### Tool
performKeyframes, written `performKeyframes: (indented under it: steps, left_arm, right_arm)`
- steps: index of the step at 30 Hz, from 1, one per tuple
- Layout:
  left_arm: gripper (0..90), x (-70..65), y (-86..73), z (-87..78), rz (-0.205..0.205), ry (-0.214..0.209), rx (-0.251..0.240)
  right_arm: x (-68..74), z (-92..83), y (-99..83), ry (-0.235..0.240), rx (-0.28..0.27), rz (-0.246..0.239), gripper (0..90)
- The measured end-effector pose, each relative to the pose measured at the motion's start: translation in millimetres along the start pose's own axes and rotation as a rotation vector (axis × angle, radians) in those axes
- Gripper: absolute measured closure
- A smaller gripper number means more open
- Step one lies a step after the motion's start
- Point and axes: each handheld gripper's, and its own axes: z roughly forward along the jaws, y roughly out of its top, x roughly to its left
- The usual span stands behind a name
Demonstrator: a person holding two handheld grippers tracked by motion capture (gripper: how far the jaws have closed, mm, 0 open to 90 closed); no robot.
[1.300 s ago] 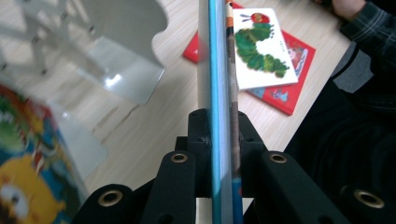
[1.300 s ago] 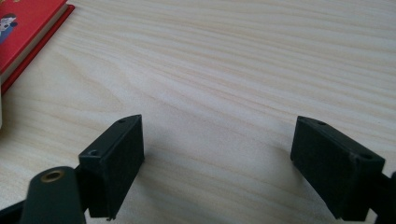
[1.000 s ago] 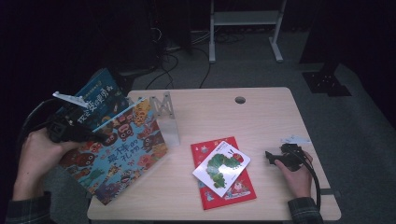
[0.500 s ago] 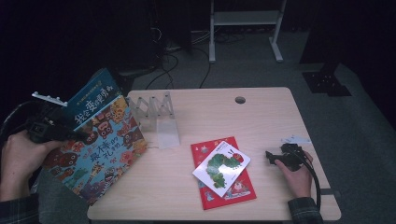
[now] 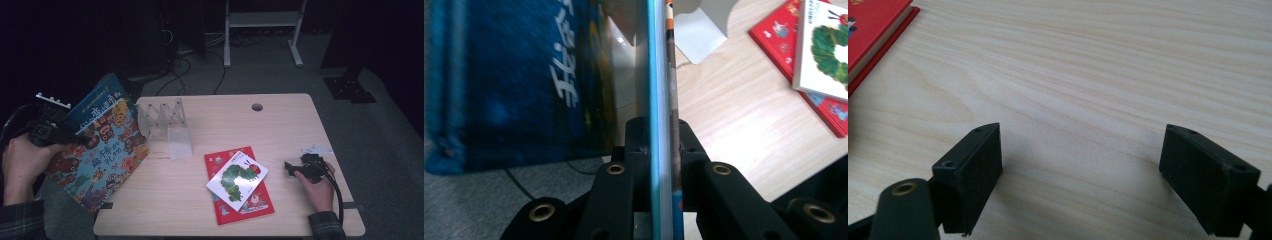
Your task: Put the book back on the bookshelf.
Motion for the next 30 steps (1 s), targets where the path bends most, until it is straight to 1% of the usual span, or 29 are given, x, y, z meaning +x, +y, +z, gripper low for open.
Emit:
performKeyframes:
  steps: [3,5,10,15,17,19,22,25,30]
  left_arm:
    - [80.6,1.5,3.5,1.5,-0.007,0.022,-0.002]
    - [80.6,4.4,5.4,3.4,-0.020,0.025,-0.010]
    - [80.5,5.3,12.4,9.9,-0.033,0.048,-0.045]
    - [80.5,5.7,23.9,16.6,-0.049,0.051,-0.059]
    - [80.5,5.5,27.7,20.0,-0.052,0.057,-0.059]
    - [80.4,6.8,30.1,24.2,-0.055,0.053,-0.051]
    - [80.3,9.7,29.8,27.3,-0.067,0.053,-0.067]
    - [79.9,12.2,26.6,30.0,-0.059,0.053,-0.071]
    - [78.3,14.6,22.8,28.2,-0.064,0.041,-0.093]
  right_arm:
    - [0.0,0.0,0.0,0.000,0.000,0.000,16.3]
    - [0.0,0.0,0.0,0.000,0.000,0.000,16.3]
    - [-0.3,0.1,0.1,0.001,0.000,-0.001,16.2]
    - [-0.4,0.1,0.1,0.001,0.000,-0.001,16.2]
    - [-0.4,0.1,0.1,0.001,0.000,-0.001,16.2]
    - [-0.4,0.1,0.1,0.001,0.000,-0.001,16.2]
    - [-0.4,0.1,0.1,0.001,0.000,-0.002,16.1]
    - [-0.5,0.1,0.1,0.002,0.001,-0.003,16.1]
    - [-0.5,0.1,0.1,0.002,0.001,-0.003,16.1]
